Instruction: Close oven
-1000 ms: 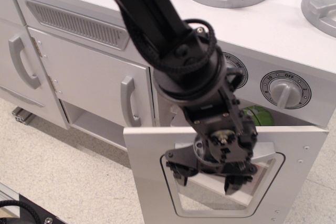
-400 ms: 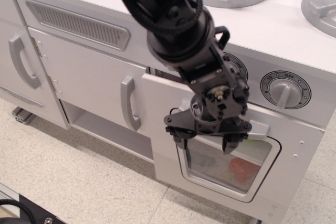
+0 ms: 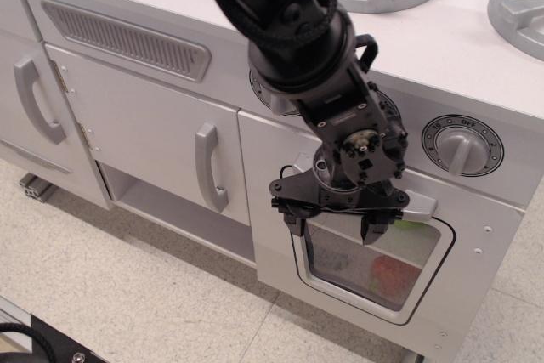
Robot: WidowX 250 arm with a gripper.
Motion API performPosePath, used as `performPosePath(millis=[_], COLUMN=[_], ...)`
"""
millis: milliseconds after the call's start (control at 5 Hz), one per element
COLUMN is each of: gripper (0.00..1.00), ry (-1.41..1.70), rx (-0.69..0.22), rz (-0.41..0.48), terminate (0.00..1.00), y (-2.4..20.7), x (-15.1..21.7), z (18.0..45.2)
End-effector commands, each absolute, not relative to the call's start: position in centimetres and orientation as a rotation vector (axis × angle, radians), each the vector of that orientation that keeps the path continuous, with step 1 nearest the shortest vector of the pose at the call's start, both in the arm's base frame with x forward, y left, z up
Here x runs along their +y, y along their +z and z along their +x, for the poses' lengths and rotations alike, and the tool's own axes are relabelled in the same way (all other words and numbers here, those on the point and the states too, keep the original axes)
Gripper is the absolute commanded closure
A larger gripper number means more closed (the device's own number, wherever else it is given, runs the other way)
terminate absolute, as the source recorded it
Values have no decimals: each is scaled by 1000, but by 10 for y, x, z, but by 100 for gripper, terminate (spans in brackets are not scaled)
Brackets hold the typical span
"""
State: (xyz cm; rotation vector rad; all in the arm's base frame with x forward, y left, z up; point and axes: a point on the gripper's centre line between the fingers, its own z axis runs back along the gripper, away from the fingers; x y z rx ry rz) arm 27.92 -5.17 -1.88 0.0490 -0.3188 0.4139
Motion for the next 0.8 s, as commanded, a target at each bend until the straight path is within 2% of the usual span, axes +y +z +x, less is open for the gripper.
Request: performPosePath(millis=[0,200,400,600], gripper=[0,0,0,0], ry=[409,342,342,342], rx=[-342,-282,-282,-282], rz=[-2,16,16,16], terminate=[0,0,0,100], y=[5,20,20,20], x=[-52,-53,-53,-53], z=[285,270,270,270])
